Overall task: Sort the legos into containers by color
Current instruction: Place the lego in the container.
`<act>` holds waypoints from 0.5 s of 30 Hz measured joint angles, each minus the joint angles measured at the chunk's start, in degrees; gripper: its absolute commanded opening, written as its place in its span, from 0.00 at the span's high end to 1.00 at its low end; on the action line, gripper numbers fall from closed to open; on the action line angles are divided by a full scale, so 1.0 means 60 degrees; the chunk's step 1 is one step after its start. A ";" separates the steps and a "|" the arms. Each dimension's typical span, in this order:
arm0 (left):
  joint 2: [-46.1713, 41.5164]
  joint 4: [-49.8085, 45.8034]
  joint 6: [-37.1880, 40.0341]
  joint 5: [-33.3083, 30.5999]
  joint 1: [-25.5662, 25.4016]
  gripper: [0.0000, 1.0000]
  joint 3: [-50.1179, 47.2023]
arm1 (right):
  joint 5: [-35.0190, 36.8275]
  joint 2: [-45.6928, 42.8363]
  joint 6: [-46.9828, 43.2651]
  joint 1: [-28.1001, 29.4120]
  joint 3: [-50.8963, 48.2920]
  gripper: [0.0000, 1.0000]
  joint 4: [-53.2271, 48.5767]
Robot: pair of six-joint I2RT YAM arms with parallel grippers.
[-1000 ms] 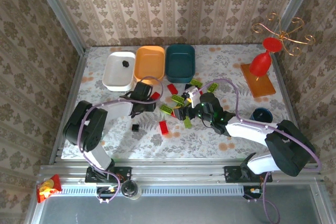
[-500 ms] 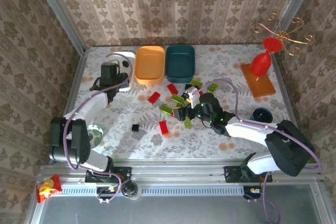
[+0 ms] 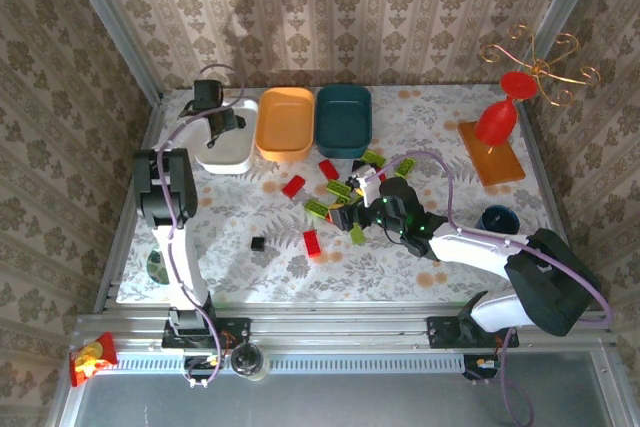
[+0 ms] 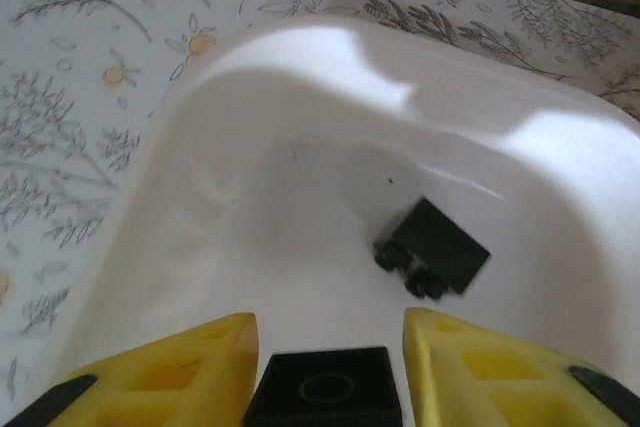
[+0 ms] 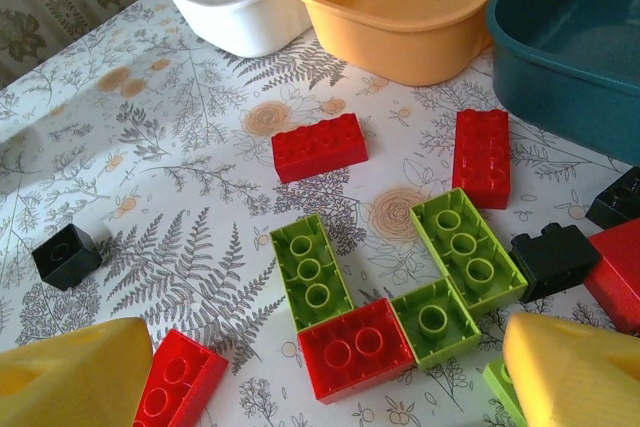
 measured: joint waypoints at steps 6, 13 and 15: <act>-0.0120 -0.0441 0.0025 0.0157 0.0044 0.30 0.0211 | 0.0000 0.0000 -0.0004 0.0000 0.0000 0.08 0.0004; -0.3439 0.0244 -0.0146 0.0973 -0.0004 0.27 -0.3195 | -0.0007 0.0000 0.0000 0.0011 0.0000 0.08 0.0007; -0.4776 0.0619 -0.0237 0.1126 -0.0157 0.27 -0.4484 | -0.0007 0.0000 -0.0004 0.0033 0.0000 0.08 0.0007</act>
